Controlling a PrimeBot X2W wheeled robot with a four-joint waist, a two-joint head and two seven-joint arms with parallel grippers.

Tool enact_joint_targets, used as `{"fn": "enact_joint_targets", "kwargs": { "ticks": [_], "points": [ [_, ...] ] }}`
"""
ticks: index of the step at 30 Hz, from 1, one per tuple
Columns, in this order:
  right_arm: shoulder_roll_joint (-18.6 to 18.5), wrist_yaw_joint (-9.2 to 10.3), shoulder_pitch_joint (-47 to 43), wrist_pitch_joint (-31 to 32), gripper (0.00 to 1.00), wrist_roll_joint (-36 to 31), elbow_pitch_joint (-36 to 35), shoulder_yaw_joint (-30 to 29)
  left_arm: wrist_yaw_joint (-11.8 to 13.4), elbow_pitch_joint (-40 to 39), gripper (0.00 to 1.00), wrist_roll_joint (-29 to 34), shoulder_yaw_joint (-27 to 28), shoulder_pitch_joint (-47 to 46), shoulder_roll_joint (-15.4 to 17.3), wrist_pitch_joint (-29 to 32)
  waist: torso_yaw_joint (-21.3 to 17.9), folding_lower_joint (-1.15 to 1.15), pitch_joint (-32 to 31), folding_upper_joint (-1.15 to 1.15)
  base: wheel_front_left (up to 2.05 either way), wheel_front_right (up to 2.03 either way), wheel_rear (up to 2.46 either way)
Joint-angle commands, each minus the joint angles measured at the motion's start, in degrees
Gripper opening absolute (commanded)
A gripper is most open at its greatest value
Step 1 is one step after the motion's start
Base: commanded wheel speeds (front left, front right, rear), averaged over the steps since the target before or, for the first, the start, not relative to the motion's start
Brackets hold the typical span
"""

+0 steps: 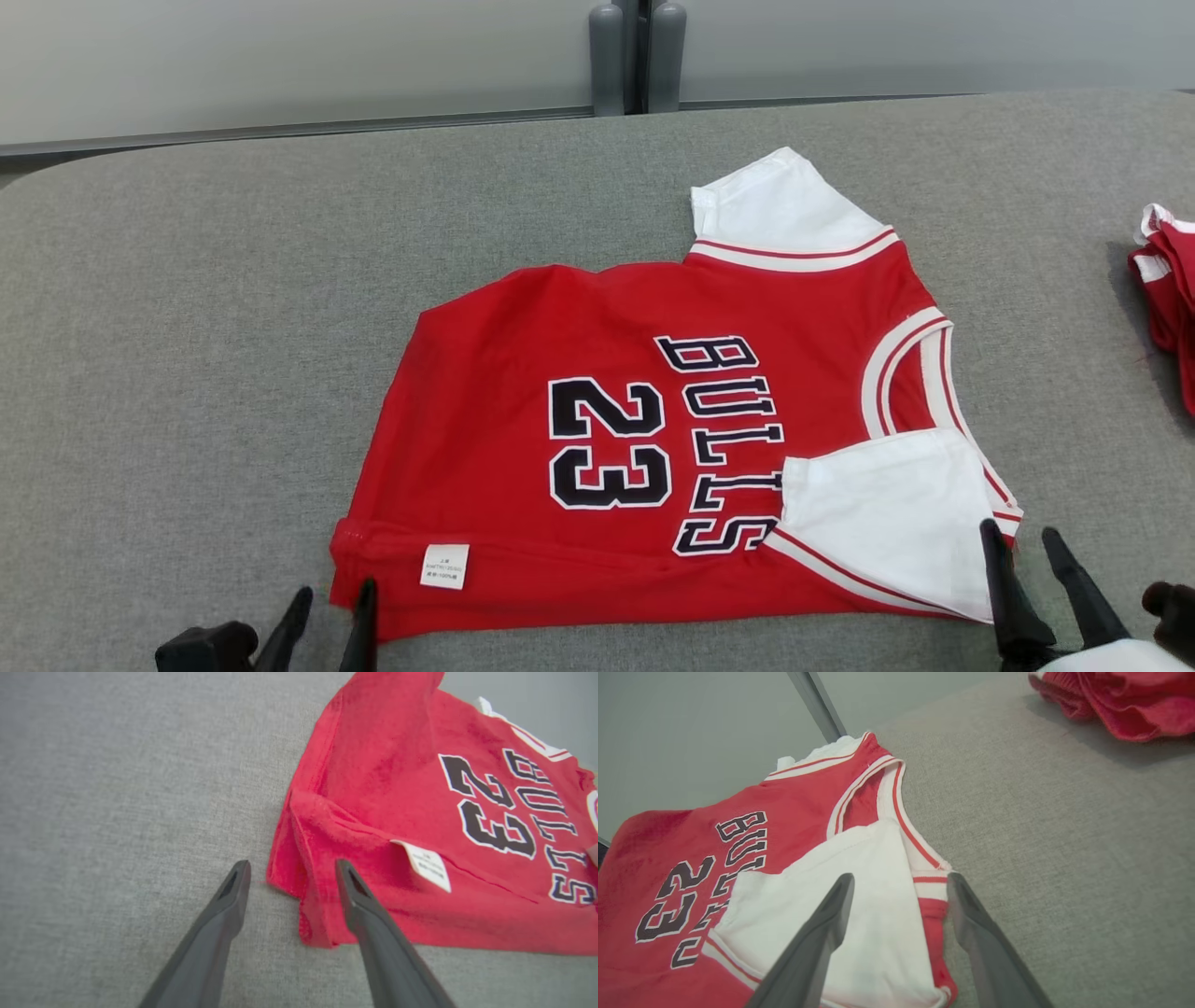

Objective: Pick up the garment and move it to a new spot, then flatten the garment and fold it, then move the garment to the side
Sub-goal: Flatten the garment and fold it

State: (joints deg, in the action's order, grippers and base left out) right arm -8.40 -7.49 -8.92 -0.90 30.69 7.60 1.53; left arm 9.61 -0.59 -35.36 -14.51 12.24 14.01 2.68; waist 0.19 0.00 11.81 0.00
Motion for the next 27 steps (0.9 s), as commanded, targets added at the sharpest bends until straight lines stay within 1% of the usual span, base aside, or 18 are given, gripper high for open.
{"fn": "enact_joint_targets", "kwargs": {
  "ticks": [1, 7, 12, 16, 20, 27],
  "points": [
    [-0.5, 0.0, 1.4, -1.4, 1.0, -1.7, -0.9, -0.1, 0.3, 0.5, 1.0, 1.3, 0.4, -2.2, -0.1, -2.1, -0.2, 0.0, -0.2, 0.0, 0.0, 0.0, 0.0],
    [-0.8, 0.0, 4.5, -5.8, 1.0, -8.8, -6.8, -0.4, 1.4, 0.0, 1.0, 6.4, 0.7, -6.6, -0.9, -11.2, -0.5, 0.0, -0.6, 0.0, 0.0, 0.0, 0.0],
    [-1.3, 0.0, 6.2, -5.4, 1.0, -13.7, -12.5, 0.1, 2.6, -1.7, 1.0, 10.1, 1.5, -10.1, 0.2, -15.1, -0.9, 0.0, -1.1, 0.0, 0.0, 0.0, 0.0],
    [-1.3, 0.0, 6.5, -3.7, 1.0, -15.4, -15.2, 0.4, 3.4, -2.5, 1.0, 11.9, 1.5, -10.9, 0.7, -15.7, -1.0, 0.0, -1.4, 0.0, 0.0, 0.0, 0.0],
    [-0.6, 0.0, 5.7, -2.7, 1.0, -15.0, -16.0, 1.0, 4.0, -2.7, 1.0, 12.1, 1.0, -10.1, 0.4, -15.2, -0.8, 0.0, -1.5, 0.0, 0.0, 0.0, 0.0],
    [-0.2, 0.0, 5.5, -2.5, 1.0, -14.0, -15.5, 1.3, 3.7, -2.1, 1.0, 11.3, 0.3, -10.1, 0.2, -14.4, -0.5, 0.0, -1.0, 0.0, 0.0, 0.0, 0.0]
  ]
}}
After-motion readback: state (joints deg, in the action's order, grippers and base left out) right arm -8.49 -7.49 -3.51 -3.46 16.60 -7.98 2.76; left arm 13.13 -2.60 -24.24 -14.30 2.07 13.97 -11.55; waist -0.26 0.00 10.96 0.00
